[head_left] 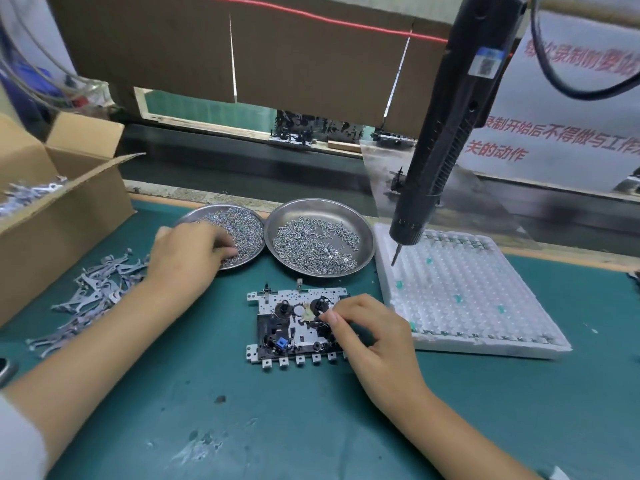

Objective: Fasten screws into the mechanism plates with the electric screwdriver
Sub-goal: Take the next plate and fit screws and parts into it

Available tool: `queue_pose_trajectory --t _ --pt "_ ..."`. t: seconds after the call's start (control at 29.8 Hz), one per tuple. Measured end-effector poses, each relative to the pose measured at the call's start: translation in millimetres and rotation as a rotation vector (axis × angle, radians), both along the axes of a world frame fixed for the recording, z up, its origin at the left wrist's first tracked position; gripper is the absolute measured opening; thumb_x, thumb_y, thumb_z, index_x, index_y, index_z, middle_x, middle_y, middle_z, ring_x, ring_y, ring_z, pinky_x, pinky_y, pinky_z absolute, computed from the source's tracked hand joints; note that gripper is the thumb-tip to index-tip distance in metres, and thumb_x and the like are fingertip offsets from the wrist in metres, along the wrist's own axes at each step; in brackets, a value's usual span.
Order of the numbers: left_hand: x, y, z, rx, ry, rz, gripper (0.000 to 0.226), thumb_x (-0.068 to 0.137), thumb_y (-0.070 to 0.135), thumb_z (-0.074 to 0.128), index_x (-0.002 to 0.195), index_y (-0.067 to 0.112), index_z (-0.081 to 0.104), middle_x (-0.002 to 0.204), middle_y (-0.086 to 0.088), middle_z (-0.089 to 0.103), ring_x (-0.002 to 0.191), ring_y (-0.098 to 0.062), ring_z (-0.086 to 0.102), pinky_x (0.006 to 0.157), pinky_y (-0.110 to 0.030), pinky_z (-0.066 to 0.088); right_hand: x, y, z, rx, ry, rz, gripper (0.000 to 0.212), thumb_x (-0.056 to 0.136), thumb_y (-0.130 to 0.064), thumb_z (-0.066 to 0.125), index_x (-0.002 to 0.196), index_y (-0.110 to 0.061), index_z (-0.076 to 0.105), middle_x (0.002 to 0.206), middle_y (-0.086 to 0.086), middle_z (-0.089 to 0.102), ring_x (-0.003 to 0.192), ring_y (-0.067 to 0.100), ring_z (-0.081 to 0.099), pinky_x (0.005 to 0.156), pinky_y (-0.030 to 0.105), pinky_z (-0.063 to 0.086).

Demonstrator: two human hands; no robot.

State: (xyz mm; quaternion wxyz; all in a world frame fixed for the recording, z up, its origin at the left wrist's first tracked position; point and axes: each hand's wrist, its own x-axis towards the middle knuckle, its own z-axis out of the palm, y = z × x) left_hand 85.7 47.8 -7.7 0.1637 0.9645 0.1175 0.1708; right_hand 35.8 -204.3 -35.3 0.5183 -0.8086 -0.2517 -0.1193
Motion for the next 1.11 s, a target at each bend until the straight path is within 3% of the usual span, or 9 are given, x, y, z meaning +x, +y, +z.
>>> queue_pose_trajectory --t 0.23,0.34,0.44,0.5,0.64,0.74,0.84,0.97,1.11 --pt "-7 2 -1 0.034 -0.134 0.007 0.009 0.092 0.027 0.060 0.091 0.024 0.068 0.089 -0.002 0.070 0.093 -0.027 0.061 0.087 -0.036 0.032 0 2 2 -0.011 -0.019 0.013 0.019 0.088 -0.021 0.060 0.077 -0.011 0.071 0.079 -0.003 0.062 0.075 0.008 0.058 0.069 0.014 0.042" --pt "-13 -3 2 -0.212 -0.177 -0.033 0.005 0.089 0.020 0.062 0.088 0.019 0.067 0.085 0.000 0.069 0.077 -0.015 0.061 0.079 -0.027 0.043 1 1 1 0.004 -0.046 0.002 0.018 0.088 -0.020 0.061 0.078 -0.010 0.072 0.080 -0.004 0.062 0.076 0.008 0.059 0.070 0.014 0.043" --pt "-27 -16 8 -0.470 -0.280 -0.095 0.009 0.081 0.010 0.071 0.077 0.018 0.068 0.071 0.008 0.067 0.060 0.005 0.058 0.061 -0.001 0.039 1 2 1 0.023 -0.063 -0.015 0.016 0.088 -0.019 0.061 0.083 -0.009 0.073 0.084 -0.005 0.062 0.079 0.008 0.059 0.069 0.021 0.047" --pt "-39 -31 6 -0.637 -0.311 -0.183 0.017 0.077 0.003 0.074 0.074 0.020 0.069 0.066 0.011 0.068 0.060 0.007 0.060 0.062 -0.001 0.043 4 3 7 -0.017 -0.124 -0.018 0.014 0.088 -0.014 0.061 0.089 -0.008 0.073 0.089 -0.004 0.063 0.084 0.007 0.060 0.073 0.020 0.049" --pt "-53 -53 1 -0.786 -0.327 -0.324 0.024 0.079 0.003 0.073 0.082 0.027 0.069 0.078 0.013 0.070 0.071 0.000 0.064 0.072 -0.009 0.048 35 14 33 -0.207 -0.231 -0.073 0.018 0.089 -0.004 0.061 0.105 -0.005 0.070 0.100 0.004 0.065 0.093 0.006 0.058 0.085 0.010 0.042" --pt "-56 -62 -4 -0.806 -0.354 -0.321 0.021 0.083 0.011 0.069 0.087 0.032 0.070 0.083 0.017 0.071 0.078 0.001 0.064 0.075 -0.009 0.047 68 28 44 -0.601 -0.079 -0.156 0.033 0.095 -0.015 0.055 0.127 -0.010 0.057 0.122 0.008 0.058 0.114 0.022 0.053 0.096 0.027 0.039" --pt "-61 -69 -11 -0.811 -0.374 -0.324 0.019 0.084 0.014 0.068 0.090 0.033 0.070 0.087 0.018 0.070 0.081 0.001 0.064 0.075 -0.008 0.046 89 36 44 -0.911 0.077 -0.205 0.030 0.096 -0.023 0.054 0.121 -0.006 0.058 0.112 0.014 0.060 0.107 0.029 0.056 0.083 0.030 0.044" --pt "-62 -72 -17 -0.871 -0.362 -0.327 0.019 0.080 0.015 0.072 0.086 0.033 0.072 0.086 0.017 0.071 0.079 -0.002 0.065 0.076 -0.016 0.050 102 37 43 -0.796 0.121 -0.254 0.016 0.090 -0.015 0.064 0.085 0.000 0.068 0.079 0.011 0.060 0.073 0.021 0.057 0.065 0.022 0.041" --pt "-58 -71 -20 -0.913 -0.355 -0.328 0.017 0.077 0.016 0.076 0.085 0.030 0.072 0.082 0.013 0.072 0.077 -0.003 0.066 0.075 -0.017 0.050 98 30 39 -0.541 0.064 -0.270 0.012 0.084 0.001 0.066 0.090 -0.003 0.075 0.088 0.007 0.072 0.071 0.007 0.052 0.068 0.009 0.035"
